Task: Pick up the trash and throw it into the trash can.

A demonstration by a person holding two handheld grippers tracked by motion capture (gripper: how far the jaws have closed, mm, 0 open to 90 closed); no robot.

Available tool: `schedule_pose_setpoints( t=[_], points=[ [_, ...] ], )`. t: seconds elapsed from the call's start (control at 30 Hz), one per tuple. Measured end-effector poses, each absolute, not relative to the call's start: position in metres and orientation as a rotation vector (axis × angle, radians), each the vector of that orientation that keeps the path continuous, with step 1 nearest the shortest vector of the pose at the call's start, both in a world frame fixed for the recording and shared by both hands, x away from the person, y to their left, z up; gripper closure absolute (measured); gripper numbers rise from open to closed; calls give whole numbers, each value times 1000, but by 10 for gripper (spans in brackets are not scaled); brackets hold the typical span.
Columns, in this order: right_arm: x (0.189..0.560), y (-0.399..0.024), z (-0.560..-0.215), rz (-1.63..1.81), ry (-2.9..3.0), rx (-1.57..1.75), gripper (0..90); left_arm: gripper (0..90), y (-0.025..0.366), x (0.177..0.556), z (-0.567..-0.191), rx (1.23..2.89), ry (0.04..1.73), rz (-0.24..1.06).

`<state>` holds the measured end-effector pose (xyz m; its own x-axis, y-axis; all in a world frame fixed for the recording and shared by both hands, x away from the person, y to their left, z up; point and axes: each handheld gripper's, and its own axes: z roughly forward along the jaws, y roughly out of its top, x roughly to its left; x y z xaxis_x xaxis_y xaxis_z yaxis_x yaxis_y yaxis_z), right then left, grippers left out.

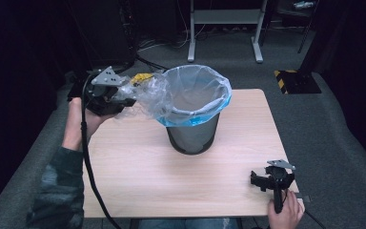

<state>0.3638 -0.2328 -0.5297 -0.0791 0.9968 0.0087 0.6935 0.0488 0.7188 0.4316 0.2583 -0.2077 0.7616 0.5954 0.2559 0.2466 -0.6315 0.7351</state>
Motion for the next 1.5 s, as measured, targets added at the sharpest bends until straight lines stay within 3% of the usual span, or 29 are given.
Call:
schedule_pose_setpoints(
  t=[0.73,1.17,1.5],
  points=[
    [364,-233,-530,783,1827,1694,0,804,206,476,-183,2263,526,607],
    [364,-233,-530,786,1824,1696,0,802,174,505,-192,2304,509,545],
    [364,-233,-530,787,1823,1698,0,799,141,540,-221,2355,549,458]
  ],
)
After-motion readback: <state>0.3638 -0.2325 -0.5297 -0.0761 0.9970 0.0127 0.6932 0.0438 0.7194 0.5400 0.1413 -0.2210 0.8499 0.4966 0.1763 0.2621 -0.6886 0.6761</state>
